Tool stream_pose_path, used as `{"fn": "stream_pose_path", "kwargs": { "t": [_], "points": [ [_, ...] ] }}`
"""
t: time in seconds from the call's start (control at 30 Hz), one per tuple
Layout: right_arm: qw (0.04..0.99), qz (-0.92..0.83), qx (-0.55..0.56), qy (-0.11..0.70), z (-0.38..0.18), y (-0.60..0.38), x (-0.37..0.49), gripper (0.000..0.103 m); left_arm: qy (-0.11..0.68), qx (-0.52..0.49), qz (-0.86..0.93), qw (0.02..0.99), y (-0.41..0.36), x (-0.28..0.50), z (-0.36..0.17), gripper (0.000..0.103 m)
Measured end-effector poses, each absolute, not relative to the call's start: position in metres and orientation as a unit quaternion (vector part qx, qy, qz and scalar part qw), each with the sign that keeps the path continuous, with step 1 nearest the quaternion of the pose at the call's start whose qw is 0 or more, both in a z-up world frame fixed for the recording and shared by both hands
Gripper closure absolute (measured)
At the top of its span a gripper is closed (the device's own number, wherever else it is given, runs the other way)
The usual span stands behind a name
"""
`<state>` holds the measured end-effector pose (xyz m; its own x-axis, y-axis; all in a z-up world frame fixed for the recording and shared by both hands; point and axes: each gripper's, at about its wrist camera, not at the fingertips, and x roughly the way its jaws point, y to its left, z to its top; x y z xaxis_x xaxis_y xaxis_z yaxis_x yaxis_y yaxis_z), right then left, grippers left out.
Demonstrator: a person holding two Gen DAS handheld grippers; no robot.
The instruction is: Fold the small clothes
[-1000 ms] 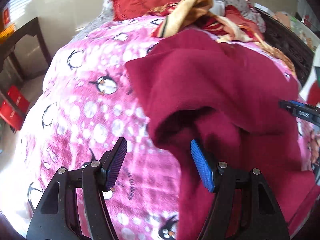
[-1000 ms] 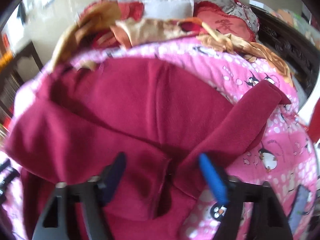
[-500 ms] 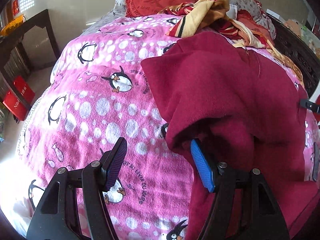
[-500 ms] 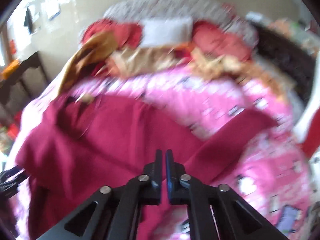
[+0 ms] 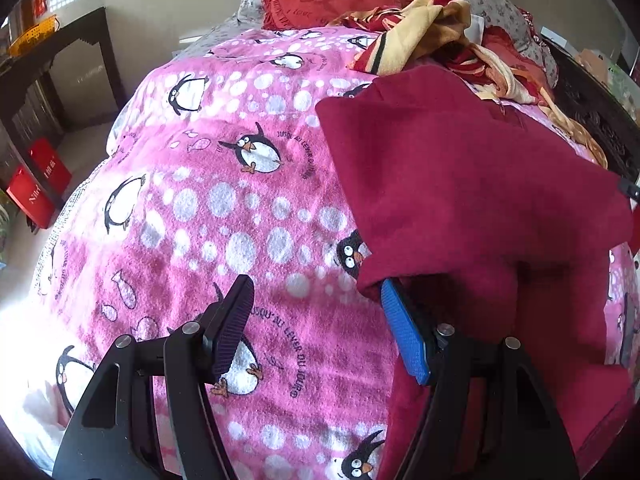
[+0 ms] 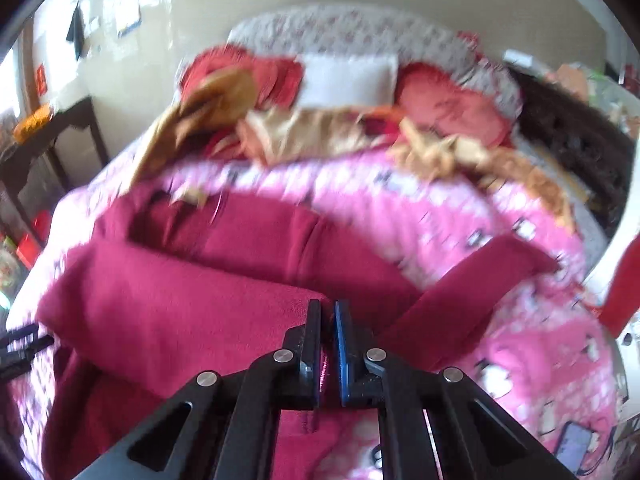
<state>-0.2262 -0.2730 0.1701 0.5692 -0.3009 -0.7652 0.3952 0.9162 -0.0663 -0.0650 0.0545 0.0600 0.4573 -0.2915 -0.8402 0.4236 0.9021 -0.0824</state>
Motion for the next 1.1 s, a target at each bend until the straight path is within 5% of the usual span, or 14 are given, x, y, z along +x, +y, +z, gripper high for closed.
{"fn": "stream_pose_path", "kwargs": {
  "t": [0.27, 0.33, 0.4, 0.47, 0.63, 0.9, 0.93, 1.0, 1.1],
  "points": [
    [0.826, -0.281, 0.047, 0.486, 0.133, -0.314, -0.203, 0.096, 0.480, 0.083, -0.209, 0.848, 0.045, -0.064, 0.050, 0.036],
    [0.836, -0.278, 0.047, 0.470, 0.145, -0.304, -0.207, 0.087, 0.482, 0.078, -0.210, 0.847, 0.048, -0.062, 0.051, 0.036],
    [0.860, -0.246, 0.047, 0.444, 0.165, -0.282, -0.205, 0.057, 0.484, 0.074, -0.212, 0.846, 0.049, -0.060, 0.050, 0.036],
    [0.890, -0.166, 0.067, 0.419, 0.184, -0.250, -0.196, 0.050, 0.483, 0.073, -0.212, 0.846, 0.049, -0.060, 0.050, 0.036],
    [0.893, 0.047, 0.078, 0.440, 0.191, -0.147, -0.126, 0.050, 0.480, 0.062, -0.211, 0.849, 0.051, -0.061, 0.050, 0.036],
    [0.832, 0.063, -0.062, 0.548, 0.115, -0.036, -0.037, 0.051, 0.472, 0.030, -0.211, 0.855, 0.060, -0.062, 0.044, 0.036],
    [0.827, 0.054, -0.055, 0.557, 0.104, -0.042, -0.031, 0.055, 0.468, 0.029, -0.214, 0.857, 0.061, -0.062, 0.044, 0.036],
    [0.830, 0.050, -0.033, 0.554, 0.095, -0.048, -0.026, 0.085, 0.464, 0.028, -0.222, 0.857, 0.061, -0.061, 0.046, 0.039],
    [0.834, 0.071, 0.013, 0.547, 0.105, -0.052, -0.026, 0.095, 0.454, 0.009, -0.232, 0.860, 0.073, -0.052, 0.061, 0.043]
  ]
}}
